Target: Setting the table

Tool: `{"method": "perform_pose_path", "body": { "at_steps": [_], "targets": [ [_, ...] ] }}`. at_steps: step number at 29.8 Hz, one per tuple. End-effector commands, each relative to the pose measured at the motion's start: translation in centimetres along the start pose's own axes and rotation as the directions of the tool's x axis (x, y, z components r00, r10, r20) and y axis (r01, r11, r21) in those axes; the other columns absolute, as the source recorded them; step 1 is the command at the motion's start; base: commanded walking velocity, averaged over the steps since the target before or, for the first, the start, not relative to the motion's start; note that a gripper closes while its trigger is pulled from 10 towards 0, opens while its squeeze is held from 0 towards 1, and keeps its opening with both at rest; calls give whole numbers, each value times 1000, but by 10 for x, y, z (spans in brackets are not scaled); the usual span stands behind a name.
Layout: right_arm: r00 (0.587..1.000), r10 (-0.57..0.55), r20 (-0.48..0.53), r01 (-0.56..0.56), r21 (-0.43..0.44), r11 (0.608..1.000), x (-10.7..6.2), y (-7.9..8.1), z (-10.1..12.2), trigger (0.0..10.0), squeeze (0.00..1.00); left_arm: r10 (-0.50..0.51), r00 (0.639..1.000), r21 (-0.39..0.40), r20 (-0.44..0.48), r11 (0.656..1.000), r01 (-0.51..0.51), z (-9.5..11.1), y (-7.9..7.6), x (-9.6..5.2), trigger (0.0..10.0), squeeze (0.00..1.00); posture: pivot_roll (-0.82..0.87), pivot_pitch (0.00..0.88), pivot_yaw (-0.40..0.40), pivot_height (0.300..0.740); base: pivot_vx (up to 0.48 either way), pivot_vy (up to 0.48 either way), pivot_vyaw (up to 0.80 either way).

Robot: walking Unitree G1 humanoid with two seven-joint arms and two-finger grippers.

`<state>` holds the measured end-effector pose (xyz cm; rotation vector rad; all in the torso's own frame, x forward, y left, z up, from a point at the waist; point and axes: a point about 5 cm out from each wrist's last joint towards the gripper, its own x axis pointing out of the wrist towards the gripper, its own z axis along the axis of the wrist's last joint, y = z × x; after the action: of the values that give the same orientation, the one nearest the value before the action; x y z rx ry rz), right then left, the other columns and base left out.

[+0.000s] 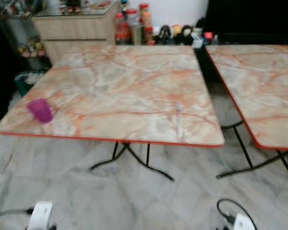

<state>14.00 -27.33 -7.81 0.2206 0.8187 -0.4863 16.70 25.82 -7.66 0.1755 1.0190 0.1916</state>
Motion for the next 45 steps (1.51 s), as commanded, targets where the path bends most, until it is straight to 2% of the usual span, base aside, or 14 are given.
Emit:
{"method": "perform_pose_path", "body": {
  "at_steps": [1, 15, 20, 25, 27, 45],
  "targets": [
    [1000, -15, 6, 15, 4, 1000, -1, -6, 0, 10000, 0, -7, 1000, 3, 11, 1000, 7, 5, -4, 1, 10000, 0, 49, 26, 13, 740, 0, 345, 0],
    [1000, -3, 29, 2, 33, 999, -1, -4, 1, 10000, 0, -14, 1000, 0, 18, 1000, 14, 6, -4, 1, 10000, 0, 49, 9, 14, 740, 0, 0, 0],
    [1000, -6, 27, 6, 6, 1000, -1, -5, 1, 10000, 0, -18, 1000, 1, 14, 1000, 18, 5, -5, 1, 10000, 0, 48, 3, 14, 740, 0, 0, 0],
    [1000, -3, 29, 3, -4, 1000, -2, -5, 1, 10000, 0, -19, 1000, 9, 12, 1000, 19, 5, -4, 1, 10000, 0, 46, 0, 14, 740, 304, 0, 731],
    [1000, -14, 20, 14, 29, 999, -2, -5, -1, 10000, 0, -20, 1000, 10, 12, 1000, 20, 4, -5, 1, 10000, 0, 45, 0, 13, 740, 307, 0, 450],
    [999, -14, 29, 14, 18, 1000, -1, -5, 1, 10000, 0, -19, 1000, 8, 11, 1000, 19, 6, -5, 1, 10000, 0, 44, 9, 9, 740, 301, 0, 0]
  ]
}}
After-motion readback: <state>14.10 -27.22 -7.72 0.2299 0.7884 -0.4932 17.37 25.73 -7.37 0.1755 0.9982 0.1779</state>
